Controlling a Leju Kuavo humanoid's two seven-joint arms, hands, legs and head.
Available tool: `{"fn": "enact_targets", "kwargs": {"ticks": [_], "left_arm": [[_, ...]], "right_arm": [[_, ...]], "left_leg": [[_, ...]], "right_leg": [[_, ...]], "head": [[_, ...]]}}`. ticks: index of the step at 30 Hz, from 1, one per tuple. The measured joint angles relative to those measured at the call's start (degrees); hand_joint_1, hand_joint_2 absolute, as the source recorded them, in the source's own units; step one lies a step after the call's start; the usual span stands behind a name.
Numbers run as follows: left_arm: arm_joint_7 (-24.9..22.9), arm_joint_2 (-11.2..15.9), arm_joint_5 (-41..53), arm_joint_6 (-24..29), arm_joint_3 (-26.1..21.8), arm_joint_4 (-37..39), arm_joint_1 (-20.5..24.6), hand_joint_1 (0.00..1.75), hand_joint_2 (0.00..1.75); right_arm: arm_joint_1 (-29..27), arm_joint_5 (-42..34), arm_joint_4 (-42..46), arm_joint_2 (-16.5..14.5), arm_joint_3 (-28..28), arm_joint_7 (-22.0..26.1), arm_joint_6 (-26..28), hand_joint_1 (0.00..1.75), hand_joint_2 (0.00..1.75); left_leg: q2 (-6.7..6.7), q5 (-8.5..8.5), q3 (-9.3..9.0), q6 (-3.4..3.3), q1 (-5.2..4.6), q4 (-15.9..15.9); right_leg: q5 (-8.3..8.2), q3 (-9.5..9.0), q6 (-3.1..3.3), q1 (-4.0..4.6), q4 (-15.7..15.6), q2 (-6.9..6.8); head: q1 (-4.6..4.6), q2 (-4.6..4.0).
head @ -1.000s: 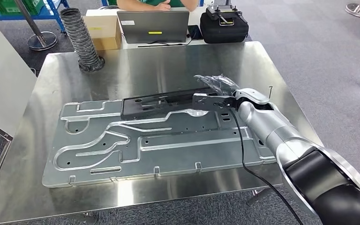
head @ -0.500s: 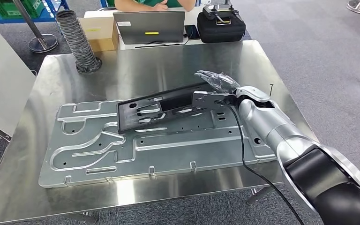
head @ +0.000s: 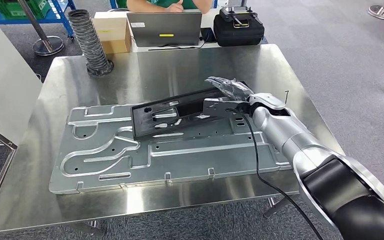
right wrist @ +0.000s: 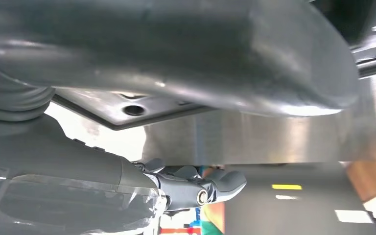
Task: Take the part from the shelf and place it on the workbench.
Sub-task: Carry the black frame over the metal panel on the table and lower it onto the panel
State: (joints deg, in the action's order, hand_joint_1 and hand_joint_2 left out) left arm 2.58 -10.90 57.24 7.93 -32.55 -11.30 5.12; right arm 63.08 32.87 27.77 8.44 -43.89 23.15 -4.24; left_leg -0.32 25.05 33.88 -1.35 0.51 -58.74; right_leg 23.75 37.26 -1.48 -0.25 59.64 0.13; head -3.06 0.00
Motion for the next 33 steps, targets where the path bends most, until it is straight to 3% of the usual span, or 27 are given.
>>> {"fn": "enact_targets", "kwargs": {"ticks": [1, 3, 4, 5, 6, 7, 9, 11, 14, 15, 17, 19, 20, 21, 22, 25, 26, 30, 31, 33], "left_arm": [[0.03, -0.03, 0.00, 0.01, -0.07, 0.00, 0.05, 0.00, 0.00], [0.08, -0.06, 0.00, 0.01, -0.15, 0.00, 0.07, 0.00, 0.00], [0.11, -0.06, 0.01, 0.00, -0.16, 0.00, 0.04, 0.00, 0.00], [0.16, -0.06, 0.03, -0.03, -0.17, 0.00, 0.01, 0.00, 0.00], [0.26, -0.05, 0.08, -0.10, -0.18, 0.00, -0.01, 0.00, 0.00], [0.35, -0.06, 0.15, -0.18, -0.18, 0.00, 0.00, 0.00, 0.00], [0.50, -0.10, 0.28, -0.34, -0.17, 0.00, 0.02, 0.00, 0.00], [0.56, -0.18, 0.33, -0.39, -0.17, 0.00, 0.07, 0.00, 0.00], [0.60, -0.26, 0.35, -0.46, -0.18, 0.00, 0.16, 0.00, 0.00], [0.61, -0.26, 0.35, -0.50, -0.18, 0.00, 0.16, 0.00, 0.00], [0.62, -0.21, 0.35, -0.53, -0.18, 0.00, 0.11, 0.00, 0.00], [0.63, -0.18, 0.36, -0.56, -0.18, 0.00, 0.02, 0.00, 0.00], [0.63, -0.16, 0.38, -0.56, -0.18, 0.00, -0.01, 0.00, 0.00], [0.65, -0.15, 0.40, -0.56, -0.17, 0.00, -0.01, 0.00, 0.00], [0.68, -0.13, 0.42, -0.57, -0.17, 0.00, -0.01, 0.00, 0.00], [0.78, -0.04, 0.46, -0.65, -0.18, 0.00, 0.07, 0.00, 0.00], [0.83, -0.03, 0.48, -0.69, -0.18, 0.00, 0.10, 0.00, 0.00], [0.92, -0.03, 0.48, -0.80, -0.19, 0.00, 0.13, 0.00, 0.00], [0.93, -0.04, 0.48, -0.83, -0.19, 0.00, 0.17, 0.00, 0.00], [0.95, -0.04, 0.50, -0.89, -0.19, 0.00, 0.21, 0.00, 0.00]], "right_arm": [[0.02, -0.01, -0.02, 0.01, -0.01, -0.01, 0.00, 0.00, 0.00], [-0.03, -0.03, -0.09, 0.03, -0.04, -0.02, -0.02, 0.00, 0.00], [-0.11, -0.04, -0.16, 0.04, -0.07, -0.06, -0.04, 0.00, 0.00], [-0.19, -0.04, -0.25, 0.04, -0.11, -0.10, -0.07, 0.00, 0.00], [-0.24, -0.04, -0.32, 0.04, -0.14, -0.15, -0.08, 0.00, 0.00], [-0.25, -0.04, -0.37, 0.04, -0.16, -0.20, -0.09, 0.00, 0.00], [-0.12, -0.04, -0.40, 0.04, -0.17, -0.24, -0.08, 0.00, 0.00], [0.07, -0.05, -0.42, 0.05, -0.17, -0.29, -0.06, 0.00, 0.00], [0.26, -0.06, -0.50, 0.11, -0.17, -0.35, -0.04, 0.00, 0.00], [0.28, -0.05, -0.51, 0.09, -0.17, -0.35, -0.04, 0.00, 0.00], [0.29, -0.04, -0.54, 0.05, -0.19, -0.42, -0.04, 0.00, 0.00], [0.23, -0.04, -0.68, 0.08, -0.19, -0.59, -0.05, 0.00, 0.00], [0.16, -0.04, -0.77, 0.09, -0.20, -0.67, -0.06, 0.00, 0.00], [0.07, -0.04, -0.86, 0.09, -0.20, -0.70, -0.06, 0.00, 0.00], [0.00, -0.04, -0.94, 0.10, -0.21, -0.72, -0.05, 0.00, 0.00], [-0.04, -0.03, -1.08, 0.16, -0.21, -0.75, -0.03, 0.00, 0.00], [-0.04, -0.03, -1.10, 0.19, -0.21, -0.77, -0.02, 0.00, 0.00], [-0.02, -0.02, -1.26, 0.33, -0.21, -0.79, -0.01, 0.00, 0.00], [0.02, -0.02, -1.33, 0.40, -0.21, -0.79, -0.01, 0.00, 0.00], [0.10, -0.02, -1.47, 0.65, -0.21, -0.79, 0.00, 0.00, 0.00]], "left_leg": [[0.07, -0.39, 0.24, -0.37, 0.10, 0.22], [0.13, -1.03, 0.98, -0.72, 0.07, 0.27], [0.12, -1.33, 1.42, -0.74, 0.03, 0.25], [0.12, -1.63, 1.87, -0.72, -0.01, 0.24], [0.12, -1.92, 2.28, -0.66, -0.04, 0.23], [0.11, -2.20, 2.62, -0.57, -0.06, 0.22], [0.11, -2.71, 3.04, -0.25, -0.12, 0.23], [0.11, -3.27, 3.19, 0.31, -0.08, 0.38], [0.09, -3.96, 3.36, 1.38, -0.03, 0.70], [0.08, -3.39, 3.68, 1.67, -0.09, 0.20], [0.06, 0.37, 5.45, 2.11, -0.05, -4.40], [0.06, 5.09, 7.95, 2.50, 0.07, -12.11], [0.07, 6.23, 8.56, 2.66, 0.12, -14.75], [0.07, 6.27, 8.20, 2.75, 0.14, -15.44], [0.08, 5.33, 6.68, 2.78, 0.15, -13.81], [0.04, 1.98, -0.73, 2.27, 0.09, -2.57], [0.00, 1.68, -1.93, 1.97, 0.01, -0.43], [0.02, 0.95, -1.60, 0.48, -0.03, 0.60], [0.07, 0.62, -1.43, 0.09, 0.04, 0.78], [0.13, 0.02, -0.81, -0.42, 0.11, 0.91]], "right_leg": [[1.70, 0.78, -0.29, -0.10, 2.00, -0.02], [6.40, 3.30, -0.82, -0.31, 9.07, -0.07], [8.11, 4.45, -0.99, -0.41, 12.62, -0.08], [8.84, 4.86, -1.06, -0.46, 14.67, -0.07], [8.48, 4.18, -1.01, -0.49, 14.52, -0.08], [7.25, 2.27, -0.84, -0.48, 12.01, -0.08], [4.80, -3.22, -0.19, -0.25, 3.63, -0.08], [3.70, -6.09, 0.46, 0.22, -1.38, -0.10], [2.84, -5.95, 1.36, 0.36, -2.49, -0.19], [2.35, -5.85, 1.72, 0.20, -2.88, -0.25], [1.33, -5.37, 2.30, -0.11, -3.52, -0.41], [0.65, -4.42, 2.56, -0.04, -3.49, -0.43], [0.36, -3.92, 2.55, -0.01, -3.37, -0.42], [0.12, -3.46, 2.49, 0.01, -3.21, -0.40], [-0.06, -3.05, 2.39, -0.01, -2.98, -0.36], [-0.32, -2.04, 1.88, 0.06, -2.09, -0.30], [-0.44, -1.80, 1.61, 0.12, -1.85, -0.29], [-0.54, -1.06, 0.22, 0.06, -1.19, -0.14], [0.37, -0.58, -0.09, -0.02, -0.13, -0.12], [4.35, 1.96, -0.64, -0.24, 6.00, -0.12]], "head": [[0.00, 0.00], [0.00, 0.00], [0.00, 0.00], [0.00, 0.00], [0.00, 0.00], [0.00, 0.00], [0.00, 0.00], [0.00, 0.00], [-0.02, 0.00], [-0.02, 0.00], [-0.03, 0.00], [-0.04, 0.00], [-0.04, 0.00], [-0.04, 0.00], [-0.04, 0.00], [-0.04, 0.00], [-0.04, 0.00], [-0.03, 0.00], [-0.03, 0.00], [-0.02, 0.00]]}}
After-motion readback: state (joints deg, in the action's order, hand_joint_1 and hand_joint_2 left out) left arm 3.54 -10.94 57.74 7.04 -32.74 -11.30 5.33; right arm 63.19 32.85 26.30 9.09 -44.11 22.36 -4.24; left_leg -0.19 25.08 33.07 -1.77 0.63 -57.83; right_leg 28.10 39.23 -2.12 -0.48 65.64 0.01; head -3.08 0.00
